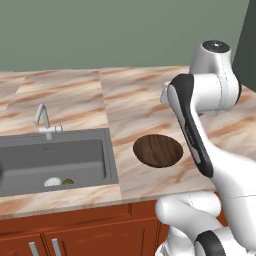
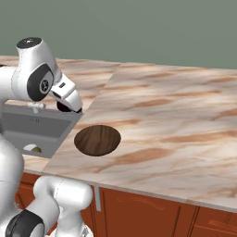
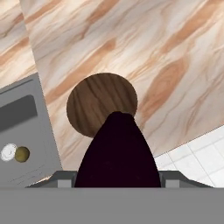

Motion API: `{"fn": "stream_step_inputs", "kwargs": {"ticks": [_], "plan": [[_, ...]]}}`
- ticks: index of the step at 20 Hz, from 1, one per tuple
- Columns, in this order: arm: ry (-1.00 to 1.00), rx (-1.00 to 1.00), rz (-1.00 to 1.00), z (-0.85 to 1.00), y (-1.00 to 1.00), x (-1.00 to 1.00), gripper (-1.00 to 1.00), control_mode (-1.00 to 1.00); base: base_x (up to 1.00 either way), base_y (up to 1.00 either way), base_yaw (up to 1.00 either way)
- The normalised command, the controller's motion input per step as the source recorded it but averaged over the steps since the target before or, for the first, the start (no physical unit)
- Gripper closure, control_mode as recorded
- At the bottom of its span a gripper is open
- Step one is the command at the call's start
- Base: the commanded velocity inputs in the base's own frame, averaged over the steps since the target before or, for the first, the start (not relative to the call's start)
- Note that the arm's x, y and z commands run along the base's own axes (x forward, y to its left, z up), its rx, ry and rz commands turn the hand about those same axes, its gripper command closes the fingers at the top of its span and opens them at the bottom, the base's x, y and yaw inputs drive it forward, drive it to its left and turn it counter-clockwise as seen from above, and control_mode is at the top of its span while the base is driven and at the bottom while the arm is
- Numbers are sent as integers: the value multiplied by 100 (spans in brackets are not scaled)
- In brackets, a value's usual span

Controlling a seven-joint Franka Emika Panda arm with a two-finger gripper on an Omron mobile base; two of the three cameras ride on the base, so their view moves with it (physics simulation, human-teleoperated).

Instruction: Pick the eggplants from the cabinet and place them in one bowl. Pick the potato from the sink and place it in the other bowl.

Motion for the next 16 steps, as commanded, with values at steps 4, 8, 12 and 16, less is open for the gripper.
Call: {"fn": "stream_step_inputs", "kwargs": {"ticks": [4,8,12,16], "plan": [[0,6,0,-9,0,34,100,-100,0,0,0],[0,2,-1,-17,0,27,100,-100,0,0,0],[7,0,-2,-25,0,22,100,-100,0,0,0],[5,0,-2,-29,0,21,100,-100,0,0,0]]}}
